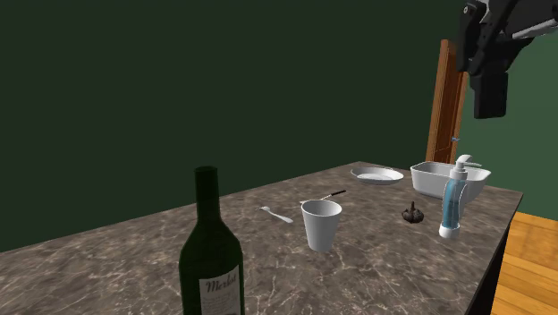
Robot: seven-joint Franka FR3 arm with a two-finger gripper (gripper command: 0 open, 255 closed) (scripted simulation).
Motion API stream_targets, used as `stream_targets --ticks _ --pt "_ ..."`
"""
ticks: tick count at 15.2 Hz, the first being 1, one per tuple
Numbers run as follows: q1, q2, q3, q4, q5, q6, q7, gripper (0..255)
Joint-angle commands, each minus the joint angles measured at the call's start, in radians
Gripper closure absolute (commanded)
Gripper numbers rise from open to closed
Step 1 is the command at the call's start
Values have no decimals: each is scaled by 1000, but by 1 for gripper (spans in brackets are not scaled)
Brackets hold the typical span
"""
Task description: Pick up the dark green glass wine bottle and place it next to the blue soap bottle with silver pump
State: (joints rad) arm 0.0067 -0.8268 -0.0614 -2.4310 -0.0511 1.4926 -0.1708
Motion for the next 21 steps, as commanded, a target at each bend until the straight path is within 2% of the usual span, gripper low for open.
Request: stream_targets --ticks 1,11,21 --pt "0 0 0 0 0 0 0 0" --pt "25 311 -86 103 -31 309 -143 0" --pt "58 650 -149 331 23 515 -300 0"
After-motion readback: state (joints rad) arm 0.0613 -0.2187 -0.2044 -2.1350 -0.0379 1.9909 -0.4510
